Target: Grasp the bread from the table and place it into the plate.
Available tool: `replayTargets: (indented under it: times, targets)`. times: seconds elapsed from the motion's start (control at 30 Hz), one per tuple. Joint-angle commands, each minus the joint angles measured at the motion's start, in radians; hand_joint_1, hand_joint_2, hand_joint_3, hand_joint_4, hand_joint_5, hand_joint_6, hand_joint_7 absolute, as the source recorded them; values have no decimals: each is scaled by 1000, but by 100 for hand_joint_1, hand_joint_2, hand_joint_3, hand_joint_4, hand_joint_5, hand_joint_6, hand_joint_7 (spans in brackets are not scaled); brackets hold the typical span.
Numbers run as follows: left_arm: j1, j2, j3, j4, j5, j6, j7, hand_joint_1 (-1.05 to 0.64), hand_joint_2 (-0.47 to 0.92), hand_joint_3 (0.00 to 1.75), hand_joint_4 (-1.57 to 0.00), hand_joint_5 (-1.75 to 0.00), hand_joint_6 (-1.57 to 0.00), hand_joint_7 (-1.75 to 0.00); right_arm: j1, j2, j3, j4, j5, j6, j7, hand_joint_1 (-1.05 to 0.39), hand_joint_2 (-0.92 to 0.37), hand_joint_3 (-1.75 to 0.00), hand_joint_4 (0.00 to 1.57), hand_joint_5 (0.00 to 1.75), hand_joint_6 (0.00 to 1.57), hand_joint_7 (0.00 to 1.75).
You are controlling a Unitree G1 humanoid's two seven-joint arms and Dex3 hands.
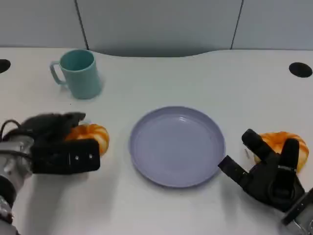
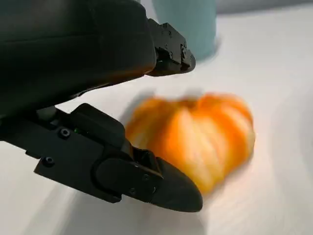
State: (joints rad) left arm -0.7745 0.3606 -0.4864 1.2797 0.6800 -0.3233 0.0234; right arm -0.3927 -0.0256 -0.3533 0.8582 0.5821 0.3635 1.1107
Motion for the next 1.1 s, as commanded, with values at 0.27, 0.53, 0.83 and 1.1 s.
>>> replayTargets:
  times: [0.27, 0.53, 0.83, 1.1]
  targets:
    - [38, -78, 12, 59, -31, 51, 101, -18, 84, 1, -94, -24, -99, -11, 13, -16, -10, -52, 20, 30, -25, -66, -92, -13, 70, 140, 95, 47]
    - [-12, -23, 69, 27, -89, -90, 156, -11, 87, 2, -100, -27, -106, -9, 1, -15, -10, -37, 22, 15, -20, -65, -92, -17, 69, 139, 94, 44]
    - [-92, 14, 148, -52, -145, -299, 199, -16, 89, 0, -100, -47, -110, -8, -43, -21, -9, 23, 13, 2, -18, -67, -92, -15, 68, 138, 97, 43]
    - [-84, 0, 185, -76, -171, -376, 217, -13, 87, 0, -102, -53, -114, -8, -74, -21, -9, 80, 6, -41, -2, -66, -92, -15, 69, 136, 96, 46]
